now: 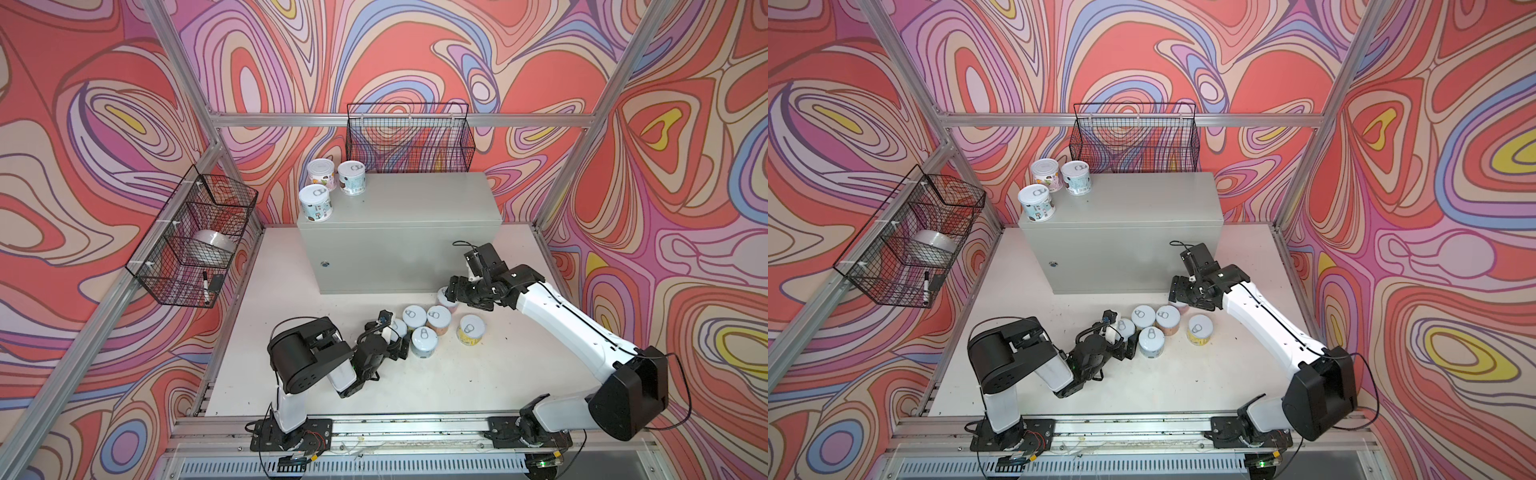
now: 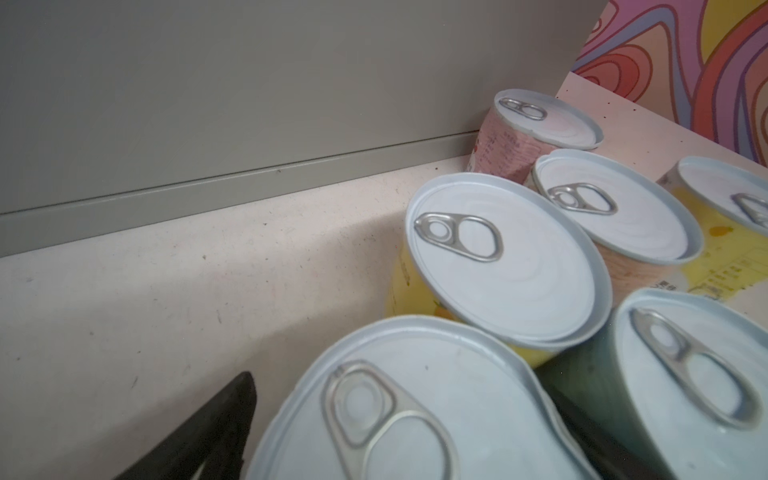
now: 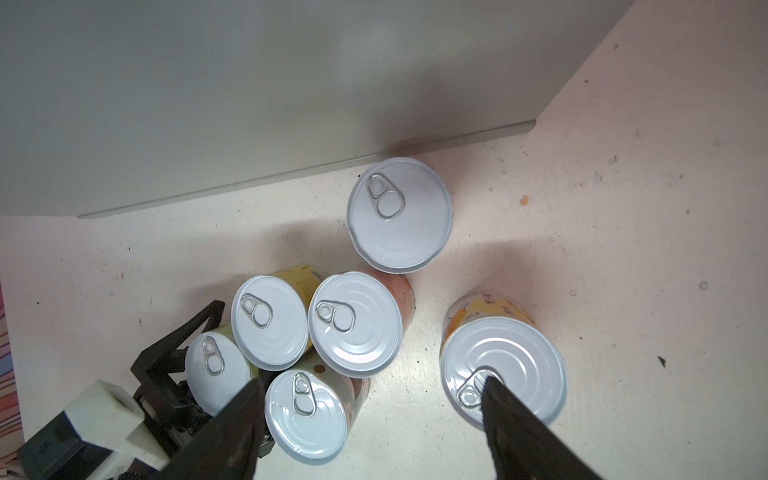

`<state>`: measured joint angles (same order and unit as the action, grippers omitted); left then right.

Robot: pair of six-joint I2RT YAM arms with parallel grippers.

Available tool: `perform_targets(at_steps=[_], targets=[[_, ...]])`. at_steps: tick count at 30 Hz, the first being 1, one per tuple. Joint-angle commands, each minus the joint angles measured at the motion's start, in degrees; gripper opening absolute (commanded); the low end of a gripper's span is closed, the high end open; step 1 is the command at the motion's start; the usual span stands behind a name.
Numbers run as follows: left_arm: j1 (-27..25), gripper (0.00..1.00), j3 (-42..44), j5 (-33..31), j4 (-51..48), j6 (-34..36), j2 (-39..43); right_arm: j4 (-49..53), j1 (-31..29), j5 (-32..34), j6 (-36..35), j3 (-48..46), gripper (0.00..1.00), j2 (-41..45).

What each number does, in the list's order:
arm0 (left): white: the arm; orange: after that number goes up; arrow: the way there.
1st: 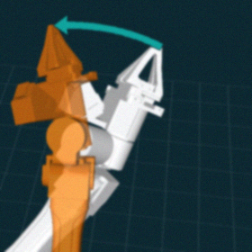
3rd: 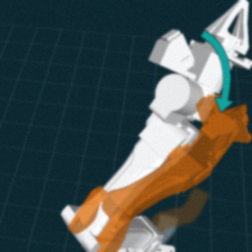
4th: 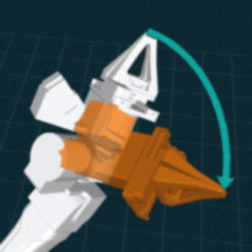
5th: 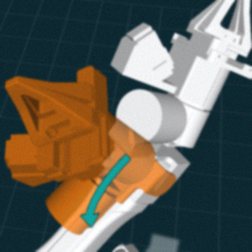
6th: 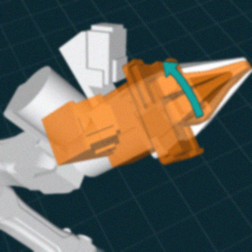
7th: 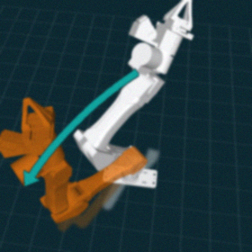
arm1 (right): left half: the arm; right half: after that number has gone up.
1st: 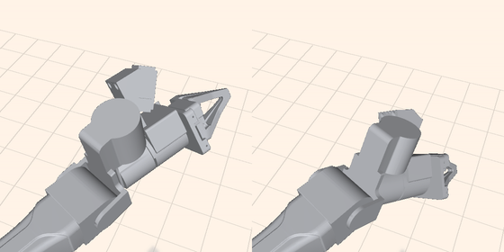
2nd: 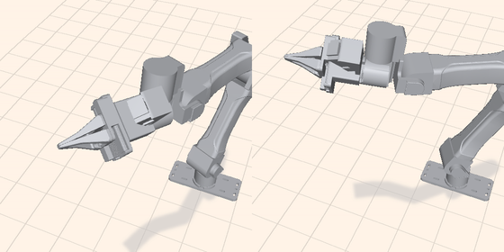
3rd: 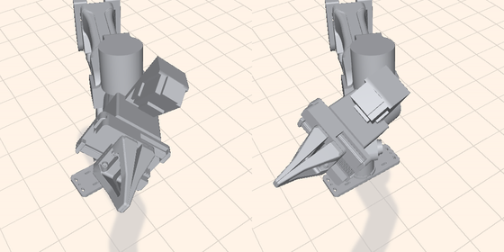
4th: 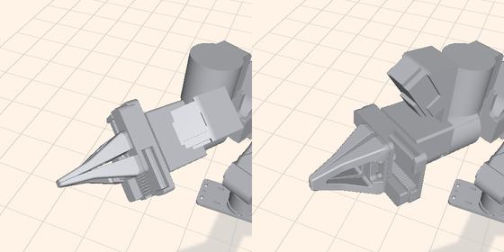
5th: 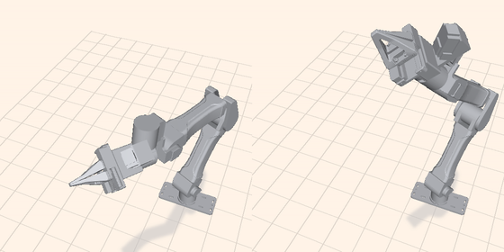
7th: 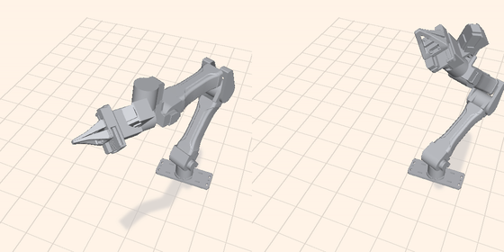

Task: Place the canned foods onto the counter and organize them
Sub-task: 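Move the right gripper over the pink can while the left reaches the green-labelled can, then close the left gripper on the green-labelled can and lift it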

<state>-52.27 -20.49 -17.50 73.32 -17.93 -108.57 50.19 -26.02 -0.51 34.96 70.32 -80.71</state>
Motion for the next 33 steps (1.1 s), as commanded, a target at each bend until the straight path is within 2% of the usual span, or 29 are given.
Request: perform_targets(at_steps=[1, 5, 12, 14, 20, 24, 27, 31, 33], targets=[[-0.2, 1.0, -1.3, -4.3, 4.4, 0.2, -1.7, -0.4, -0.2, 1.5, -0.6, -1.3, 0.84, 0.4], [-0.1, 0.92, -1.6, -7.3, 4.6, 0.4, -2.9, -0.5, -0.2, 2.0, -0.6, -2.3, 0.83, 0.6], [-0.1, 0.71, 0.8, -9.8, 4.6, 1.6, -1.8, -0.9, -0.2, 2.4, -0.6, -3.0, 0.83, 0.2], [-0.1, 0.61, 1.3, -9.8, 4.6, 2.2, -1.3, -1.2, -0.2, 2.3, -0.4, -3.1, 0.83, 0.0], [0.0, 0.22, 3.0, -8.5, 4.4, 2.6, 1.5, -1.7, -0.2, 2.3, -0.2, -3.4, 0.82, -0.3], [0.1, 0.01, 5.5, -7.2, 3.7, 2.0, 5.2, -2.2, -0.2, 1.8, 0.0, -3.3, 0.82, -0.7], [0.4, 0.0, 6.7, -4.6, -3.7, 1.0, 13.1, -2.3, -0.2, 1.5, 0.0, -2.8, 0.82, -0.9], [0.4, 0.0, 3.2, -0.9, -28.2, -0.4, 29.6, -2.6, -0.2, 1.4, 0.1, -2.3, 0.82, -0.2], [0.4, 0.0, 1.7, -0.3, -37.3, -0.4, 37.1, -2.7, -0.2, 1.2, 0.3, -1.9, 0.82, 0.1]])
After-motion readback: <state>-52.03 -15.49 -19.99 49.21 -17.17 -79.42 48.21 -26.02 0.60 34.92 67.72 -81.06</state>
